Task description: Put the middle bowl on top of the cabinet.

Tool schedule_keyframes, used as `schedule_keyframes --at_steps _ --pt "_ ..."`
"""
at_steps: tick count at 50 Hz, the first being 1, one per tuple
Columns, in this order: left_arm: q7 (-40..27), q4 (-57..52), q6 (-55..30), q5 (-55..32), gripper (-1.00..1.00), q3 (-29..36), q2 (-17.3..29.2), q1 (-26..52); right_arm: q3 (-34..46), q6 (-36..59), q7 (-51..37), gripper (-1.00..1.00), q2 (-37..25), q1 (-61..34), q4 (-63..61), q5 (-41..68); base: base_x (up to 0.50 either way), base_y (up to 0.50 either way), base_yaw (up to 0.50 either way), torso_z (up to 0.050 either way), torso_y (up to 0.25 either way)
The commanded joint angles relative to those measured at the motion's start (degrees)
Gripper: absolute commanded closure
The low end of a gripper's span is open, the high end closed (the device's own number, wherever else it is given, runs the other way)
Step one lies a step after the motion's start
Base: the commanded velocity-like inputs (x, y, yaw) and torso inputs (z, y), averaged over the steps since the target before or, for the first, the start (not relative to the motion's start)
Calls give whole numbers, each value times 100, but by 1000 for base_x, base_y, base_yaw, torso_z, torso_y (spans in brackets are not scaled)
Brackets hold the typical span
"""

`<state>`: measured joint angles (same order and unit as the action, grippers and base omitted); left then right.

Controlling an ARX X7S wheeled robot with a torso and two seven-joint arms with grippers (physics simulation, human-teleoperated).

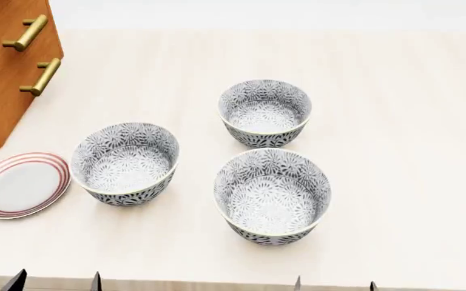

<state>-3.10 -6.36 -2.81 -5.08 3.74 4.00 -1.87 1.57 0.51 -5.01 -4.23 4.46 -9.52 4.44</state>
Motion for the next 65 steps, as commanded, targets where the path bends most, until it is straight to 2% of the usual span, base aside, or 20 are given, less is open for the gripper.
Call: schedule_keyframes --at_steps 1,7,10,15,18,24,32,39,61,65 --pt "-71 -362 -47 -160 -100 77 122 -119 -592 -90 -387 -100 -216 996 -1608 389 0 0 0 0 0" --pt "-237 -1018 251 8 -100 104 177 -344 -1504 -975 -675 -100 -135 2149 -2546 845 0 0 0 0 0" --pt "-136 -1723 -187 -558 -100 -36 266 -480 -1944 -1587 -755 -100 -3 2718 -2792 1065 0 0 0 0 0" --pt "-368 -2099 -204 -495 -100 -135 286 -544 -2440 -2431 -890 -100 206 3305 -2870 1271 0 0 0 0 0" --pt "-419 -2321 128 -391 -100 -137 298 -670 -2626 -2741 -1000 -100 247 3513 -2819 1386 0 0 0 0 0" --pt "-409 -2417 317 -392 -100 -91 370 -773 -2683 -2743 -1258 -100 223 3609 -2833 1192 0 79 0 0 0" --pt "-439 -2342 200 -578 -100 -108 427 -692 -2593 -2710 -1437 -100 146 3610 -2854 1071 0 500 0 0 0" --pt "-490 -2279 99 -677 -100 -117 467 -618 -2591 -2708 -1559 -100 112 3670 -2882 1035 0 14 0 0 0" --pt "-606 -2263 42 -840 -100 -81 574 -582 -2515 -2725 -1785 -100 27 3731 -2917 898 0 495 0 0 0" --pt "-626 -2251 35 -859 -100 -66 587 -569 -2501 -2696 -1811 -100 -5 3729 -2904 949 0 9 0 0 0"
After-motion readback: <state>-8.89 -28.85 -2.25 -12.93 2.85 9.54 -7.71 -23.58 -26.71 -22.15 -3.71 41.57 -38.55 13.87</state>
